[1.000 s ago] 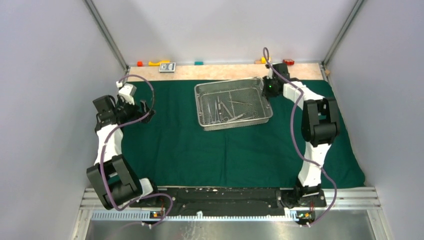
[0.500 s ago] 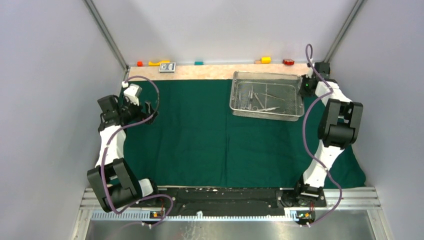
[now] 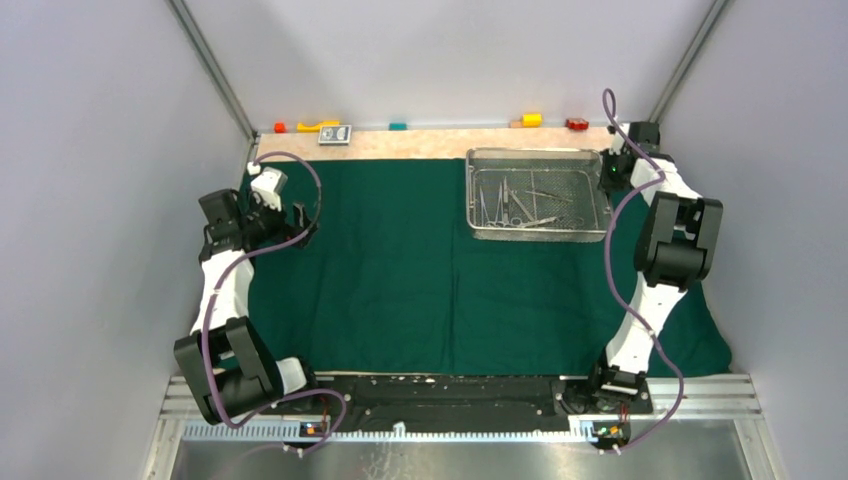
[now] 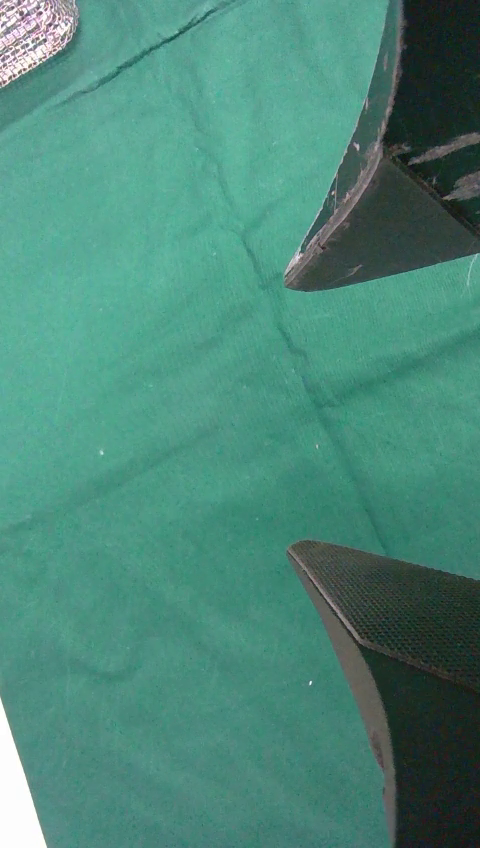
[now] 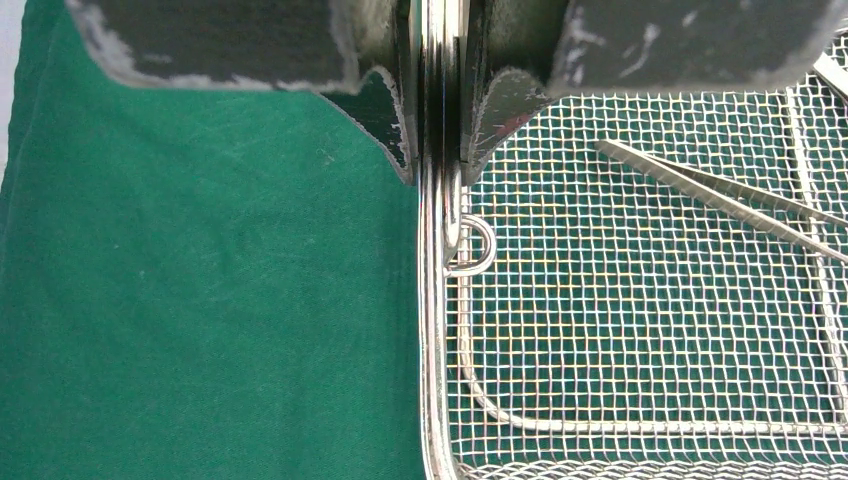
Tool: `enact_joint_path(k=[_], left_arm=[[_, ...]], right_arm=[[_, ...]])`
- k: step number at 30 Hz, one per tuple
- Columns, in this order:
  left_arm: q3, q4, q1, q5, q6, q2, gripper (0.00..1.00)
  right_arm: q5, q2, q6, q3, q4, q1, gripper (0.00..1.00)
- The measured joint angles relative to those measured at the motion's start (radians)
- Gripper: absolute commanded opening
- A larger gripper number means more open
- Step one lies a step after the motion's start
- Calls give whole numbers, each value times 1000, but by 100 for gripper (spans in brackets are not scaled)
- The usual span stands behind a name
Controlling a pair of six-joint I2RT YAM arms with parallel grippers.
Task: Open and lay out the surgical kit
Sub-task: Move the container from the surgical kit.
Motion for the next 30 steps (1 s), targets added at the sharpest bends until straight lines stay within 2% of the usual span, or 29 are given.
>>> enact_joint_path(k=[11,15,18,24,28,30], left_arm=[[0,0,-7,-26,-1,0,99],[-10,2,-7,-52,-5,-8,99],[-31,13,-7,-79,-8,-21,99],[-43,27,-7,-153,-30,-29,99],[-43,47,-7,-219,-50,-66,99],[-43,55,-7,-247,-58,-88,99]], right_arm=[[1,1,-29,2,2,0,0],[2,1,-36,2,3,-1,8],[3,1,-41,2,2,-5,20],[8,-11,-86,-1,22,-11,57],[3,-75,-95,-18,44,-18,79],[-7,-111,-90,-18,53,-19,84]])
